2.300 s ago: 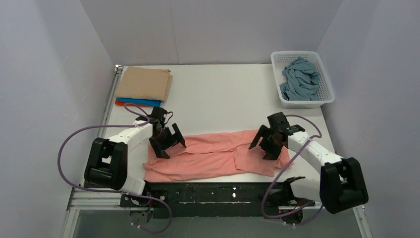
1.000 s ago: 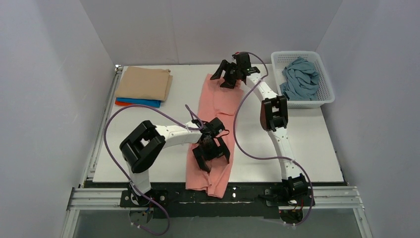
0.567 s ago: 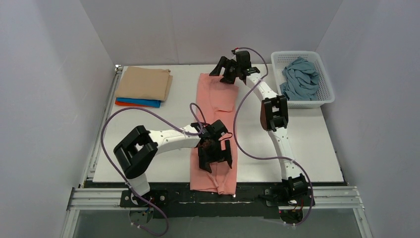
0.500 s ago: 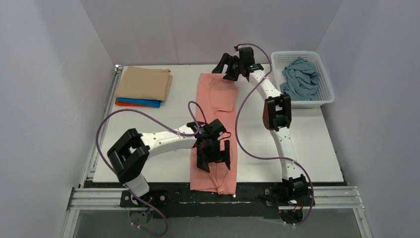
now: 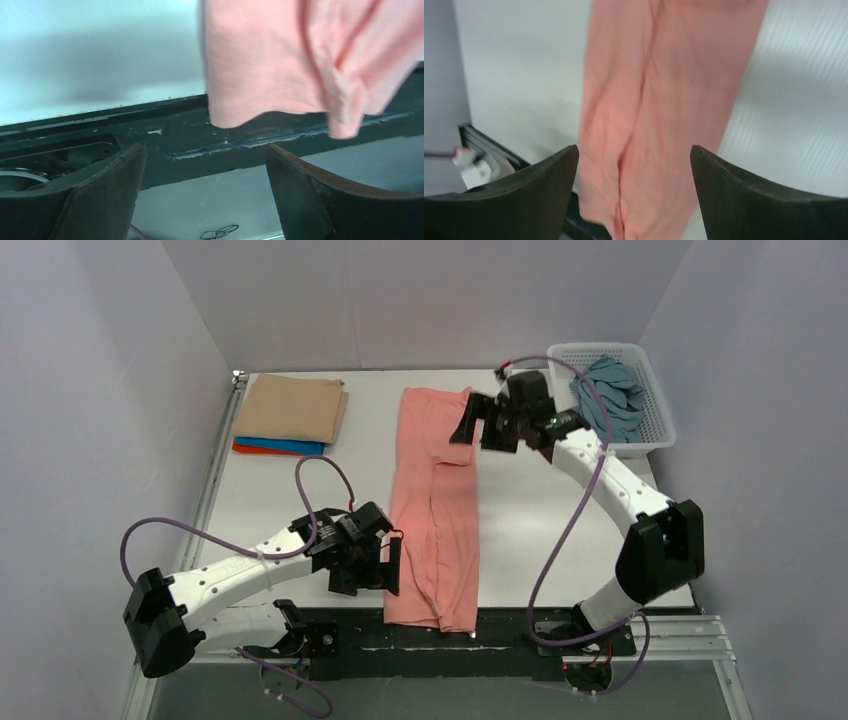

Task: Fold and stack the t-shirts
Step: Grab the bottom of the folded rectangular tshirt with both arms

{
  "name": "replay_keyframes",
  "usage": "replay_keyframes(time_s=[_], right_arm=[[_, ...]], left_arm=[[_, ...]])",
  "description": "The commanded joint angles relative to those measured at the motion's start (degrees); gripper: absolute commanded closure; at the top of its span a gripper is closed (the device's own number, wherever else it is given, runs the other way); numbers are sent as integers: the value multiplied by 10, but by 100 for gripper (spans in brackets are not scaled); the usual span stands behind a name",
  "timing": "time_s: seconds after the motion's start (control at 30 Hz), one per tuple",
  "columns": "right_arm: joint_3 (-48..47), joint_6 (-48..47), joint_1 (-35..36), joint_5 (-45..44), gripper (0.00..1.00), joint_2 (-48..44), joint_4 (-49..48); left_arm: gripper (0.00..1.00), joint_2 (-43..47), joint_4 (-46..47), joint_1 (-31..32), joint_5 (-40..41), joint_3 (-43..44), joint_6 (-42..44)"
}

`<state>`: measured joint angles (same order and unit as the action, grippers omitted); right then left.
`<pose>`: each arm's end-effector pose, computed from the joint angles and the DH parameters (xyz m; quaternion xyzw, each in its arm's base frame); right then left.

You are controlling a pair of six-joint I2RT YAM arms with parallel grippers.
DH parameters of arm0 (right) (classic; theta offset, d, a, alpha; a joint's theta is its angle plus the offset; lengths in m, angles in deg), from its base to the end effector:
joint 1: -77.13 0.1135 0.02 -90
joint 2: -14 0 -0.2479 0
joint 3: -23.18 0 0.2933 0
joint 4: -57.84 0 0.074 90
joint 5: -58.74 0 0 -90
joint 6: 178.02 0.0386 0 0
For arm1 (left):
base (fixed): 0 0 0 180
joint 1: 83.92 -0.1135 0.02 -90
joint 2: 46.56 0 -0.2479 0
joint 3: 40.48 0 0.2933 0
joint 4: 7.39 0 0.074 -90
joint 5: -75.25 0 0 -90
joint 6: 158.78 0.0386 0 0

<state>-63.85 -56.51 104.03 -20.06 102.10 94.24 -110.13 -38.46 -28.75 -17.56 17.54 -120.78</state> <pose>0.3478 0.1849 0.2877 -0.0073 0.8935 0.2913 0.3417 0.1652 -0.2407 0.2400 0.0357 0.8925 -0.3744 0.2489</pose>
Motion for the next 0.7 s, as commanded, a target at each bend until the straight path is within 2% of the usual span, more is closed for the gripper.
replay_keyframes(time_s=[0.0, 0.23, 0.33, 0.4, 0.47, 0.6, 0.67], right_arm=[[183, 87, 52, -48, 11, -114, 51], [357, 193, 193, -93, 15, -305, 116], [411, 237, 232, -75, 16, -366, 108], [431, 255, 259, -59, 17, -390, 96], [442, 264, 285, -43, 18, -395, 89], [455, 280, 344, -18, 23, -360, 68], [459, 294, 360, -2, 25, -335, 32]], left_arm=[[16, -55, 31, -1, -38, -48, -33], [32, -111, 108, 21, -47, -75, -64], [36, -147, 108, 56, -25, -72, -74], [43, -176, 106, 66, -27, -71, -85], [54, -193, 102, 72, -28, -72, -94], [99, -166, 52, 77, 1, -61, -92], [100, -139, 16, 79, 19, -61, -90]])
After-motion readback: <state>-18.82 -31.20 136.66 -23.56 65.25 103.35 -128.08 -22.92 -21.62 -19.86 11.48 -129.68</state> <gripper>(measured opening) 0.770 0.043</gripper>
